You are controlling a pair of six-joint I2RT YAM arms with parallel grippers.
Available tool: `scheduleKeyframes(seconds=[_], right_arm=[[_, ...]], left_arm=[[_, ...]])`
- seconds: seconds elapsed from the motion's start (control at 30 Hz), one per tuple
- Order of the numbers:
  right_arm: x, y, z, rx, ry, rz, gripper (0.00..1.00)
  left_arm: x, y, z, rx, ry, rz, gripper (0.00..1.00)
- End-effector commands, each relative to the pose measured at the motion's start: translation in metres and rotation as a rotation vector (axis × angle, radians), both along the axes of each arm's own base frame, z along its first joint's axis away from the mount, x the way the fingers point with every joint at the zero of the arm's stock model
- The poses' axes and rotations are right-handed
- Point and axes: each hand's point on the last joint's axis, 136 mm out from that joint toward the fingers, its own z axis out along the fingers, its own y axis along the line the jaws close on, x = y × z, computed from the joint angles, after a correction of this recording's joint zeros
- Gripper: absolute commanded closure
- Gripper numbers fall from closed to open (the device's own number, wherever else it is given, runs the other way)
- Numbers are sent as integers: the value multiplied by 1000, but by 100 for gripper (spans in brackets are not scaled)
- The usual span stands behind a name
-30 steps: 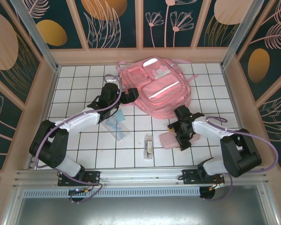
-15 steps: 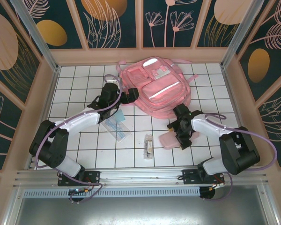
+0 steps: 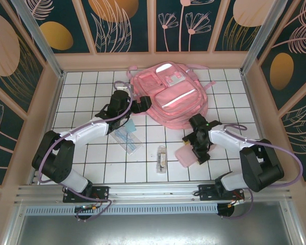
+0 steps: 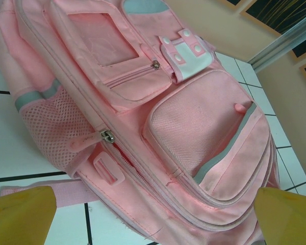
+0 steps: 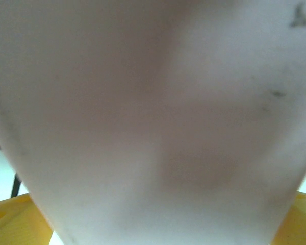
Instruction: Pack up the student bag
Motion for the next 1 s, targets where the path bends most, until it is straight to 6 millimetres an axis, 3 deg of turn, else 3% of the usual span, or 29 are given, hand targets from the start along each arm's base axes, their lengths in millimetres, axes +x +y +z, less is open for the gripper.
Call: scheduleKeyframes(seconds=[0.0,0.2,0.3,0.37,0.53,0.67,0.83,0.97], right_arm=[[5,-4,-12,-36,-8,48,1],[19,-9,-7,-76,-70,120,6],[43,-11,7,-101,-149,207,10],[60,-11,19,-119,-207,273,18],[81,-23,43,-151,-288,362,19],[92,-47,55,-115,-328,357,20],[121,-77,86,-85,-471,361,20],[139,-87,95,-56,-524,391,21]], left_arm=[[5,-5,20,-44,-35,-8,1],[4,-16,16,-45,-34,-67,4],[6,-33,16,-14,-42,-136,10],[5,-46,13,28,-52,-189,12],[4,-71,16,163,-131,-275,14],[8,-94,-1,259,-132,-361,15],[9,-125,-31,459,-143,-483,17],[13,-138,-57,561,-112,-542,17]])
